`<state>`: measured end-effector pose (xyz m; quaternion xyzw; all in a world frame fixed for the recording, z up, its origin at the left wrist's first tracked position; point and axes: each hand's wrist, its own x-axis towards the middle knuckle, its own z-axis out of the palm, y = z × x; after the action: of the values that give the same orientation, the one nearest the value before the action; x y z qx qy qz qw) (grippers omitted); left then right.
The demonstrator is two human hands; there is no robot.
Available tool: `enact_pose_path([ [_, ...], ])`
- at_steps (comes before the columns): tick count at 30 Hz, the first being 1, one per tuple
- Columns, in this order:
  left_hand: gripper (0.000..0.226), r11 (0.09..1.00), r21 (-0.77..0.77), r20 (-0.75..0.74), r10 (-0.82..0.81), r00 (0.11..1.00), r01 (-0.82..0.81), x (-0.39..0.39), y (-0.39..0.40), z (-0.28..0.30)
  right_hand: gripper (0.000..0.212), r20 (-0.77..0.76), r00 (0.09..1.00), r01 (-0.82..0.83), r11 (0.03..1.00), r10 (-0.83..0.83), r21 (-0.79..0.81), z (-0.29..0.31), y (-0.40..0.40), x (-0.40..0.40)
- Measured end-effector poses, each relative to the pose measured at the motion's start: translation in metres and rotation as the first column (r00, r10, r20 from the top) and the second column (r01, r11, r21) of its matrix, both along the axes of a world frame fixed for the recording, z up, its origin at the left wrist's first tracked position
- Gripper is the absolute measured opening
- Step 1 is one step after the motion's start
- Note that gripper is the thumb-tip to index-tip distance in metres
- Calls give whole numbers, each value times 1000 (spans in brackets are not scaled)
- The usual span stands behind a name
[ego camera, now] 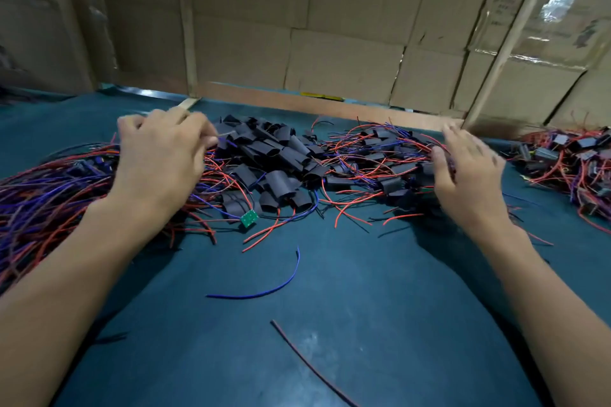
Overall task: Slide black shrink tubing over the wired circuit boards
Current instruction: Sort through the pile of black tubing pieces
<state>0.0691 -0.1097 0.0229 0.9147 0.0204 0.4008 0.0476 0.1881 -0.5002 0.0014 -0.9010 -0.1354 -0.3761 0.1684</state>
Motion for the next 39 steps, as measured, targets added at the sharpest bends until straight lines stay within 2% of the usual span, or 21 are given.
enact_pose_path([
  [2, 6, 966, 55, 41, -256, 966, 253, -2, -4, 5, 42, 169, 979, -119, 993, 113, 26, 12, 23, -18],
  [4, 15, 894, 134, -6, -432, 902, 429, -5, -12, 6, 30, 214, 917, -351, 936, 335, 40, 16, 56, -41],
  [6, 21, 807, 141, -78, -569, 819, 574, -9, -23, 6, 31, 164, 822, -564, 819, 545, 108, 15, 90, -67],
  [8, 23, 735, 140, -114, -654, 748, 664, -11, -37, 1, 43, 65, 731, -678, 714, 679, 171, 10, 114, -85],
  [11, 24, 693, 79, -110, -708, 698, 716, -12, -55, -9, 39, -130, 596, -730, 602, 793, 325, 4, 125, -91],
  [14, 9, 695, -120, -92, -719, 689, 709, -12, -60, -16, 33, -291, 430, -585, 510, 854, 631, 4, 119, -88],
  [16, 12, 709, -179, -124, -704, 699, 682, -11, -60, -17, 25, -339, 382, -532, 505, 860, 680, 2, 118, -88],
  [18, 25, 754, -173, -195, -657, 728, 634, -9, -57, -19, 17, -305, 373, -523, 470, 876, 711, 1, 119, -86],
  [20, 38, 833, -71, -209, -551, 808, 549, -5, -48, -18, 18, -193, 421, -499, 404, 886, 767, 4, 117, -81],
  [22, 26, 875, 44, -160, -471, 868, 483, -1, -38, -16, 21, -93, 488, -473, 352, 868, 807, 8, 110, -73],
  [23, 18, 877, 81, -122, -463, 878, 474, -1, -34, -15, 22, -74, 524, -472, 361, 848, 804, 10, 105, -70],
  [25, 16, 881, 68, -36, -466, 884, 468, 0, -30, -15, 21, -44, 566, -500, 385, 823, 776, 10, 101, -69],
  [26, 19, 886, 45, 7, -463, 886, 462, 0, -31, -15, 21, -11, 565, -515, 363, 825, 777, 9, 104, -70],
  [29, 27, 897, -21, 116, -437, 892, 442, 1, -36, -15, 31, 110, 553, -446, 181, 826, 877, 4, 121, -68],
  [30, 29, 902, -38, 139, -421, 897, 429, 0, -37, -15, 32, 107, 606, -392, 180, 788, 902, 1, 126, -65],
  [31, 30, 914, -45, 155, -391, 907, 402, -1, -37, -14, 32, 48, 691, -355, 281, 721, 891, -4, 129, -61],
  [32, 31, 929, -44, 156, -356, 921, 367, -2, -37, -13, 30, -57, 776, -332, 484, 628, 809, -9, 132, -57],
  [33, 33, 941, -29, 142, -330, 933, 337, -2, -38, -12, 27, -163, 828, -320, 691, 537, 648, -17, 133, -52],
  [34, 34, 946, 2, 125, -321, 939, 324, -3, -38, -11, 23, -243, 846, -323, 820, 474, 473, -25, 137, -51],
  [36, 33, 940, 123, 110, -332, 937, 318, -3, -42, -10, 28, -347, 841, -357, 907, 416, 224, -33, 144, -51],
  [39, 28, 906, 284, 118, -359, 926, 315, -3, -47, -9, 40, -375, 873, -369, 925, 310, -94, -34, 149, -49],
])
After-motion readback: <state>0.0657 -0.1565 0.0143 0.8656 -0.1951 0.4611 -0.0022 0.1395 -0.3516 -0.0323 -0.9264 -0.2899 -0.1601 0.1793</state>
